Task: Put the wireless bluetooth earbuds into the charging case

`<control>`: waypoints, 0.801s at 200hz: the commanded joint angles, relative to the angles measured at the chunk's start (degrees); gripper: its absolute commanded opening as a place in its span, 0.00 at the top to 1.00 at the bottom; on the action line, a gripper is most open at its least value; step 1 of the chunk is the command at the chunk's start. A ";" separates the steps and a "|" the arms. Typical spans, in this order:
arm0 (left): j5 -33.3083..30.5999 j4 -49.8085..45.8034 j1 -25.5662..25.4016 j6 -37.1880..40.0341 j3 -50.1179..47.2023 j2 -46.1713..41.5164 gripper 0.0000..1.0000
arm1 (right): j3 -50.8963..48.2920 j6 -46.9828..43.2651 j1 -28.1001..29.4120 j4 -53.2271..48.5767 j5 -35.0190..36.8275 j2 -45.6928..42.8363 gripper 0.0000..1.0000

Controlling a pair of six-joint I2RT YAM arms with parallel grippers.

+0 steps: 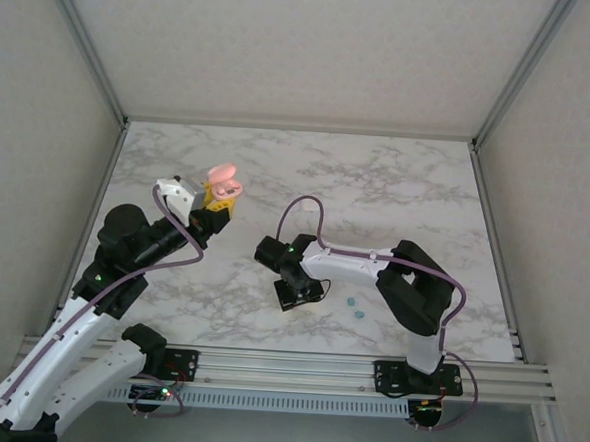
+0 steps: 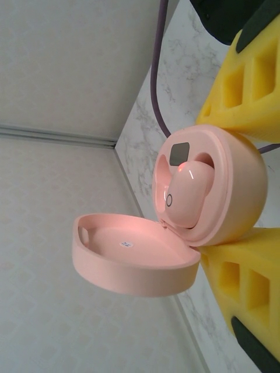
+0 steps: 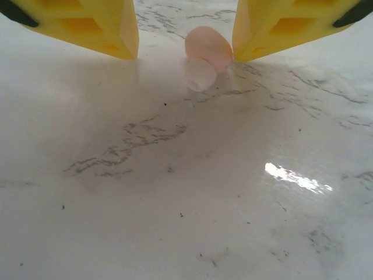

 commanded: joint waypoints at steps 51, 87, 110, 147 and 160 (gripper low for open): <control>-0.45 0.43 0.28 1.63 0.81 1.13 0.83 | -1.12 -1.85 -1.05 -7.98 10.93 -2.77 0.57; -0.18 0.88 0.28 1.33 0.90 2.05 0.83 | -3.11 -1.07 -4.35 -6.49 12.14 -7.14 0.57; -0.48 0.63 0.28 1.62 0.90 2.10 0.83 | -4.97 2.15 -6.61 -4.99 10.98 -10.79 0.56; -0.51 0.49 0.27 1.82 1.26 2.32 0.83 | -6.69 11.35 -9.44 -0.08 -2.27 -13.76 0.55; -0.59 0.49 0.28 1.91 1.50 2.29 0.83 | -8.05 17.22 -9.12 3.43 -7.71 -14.47 0.54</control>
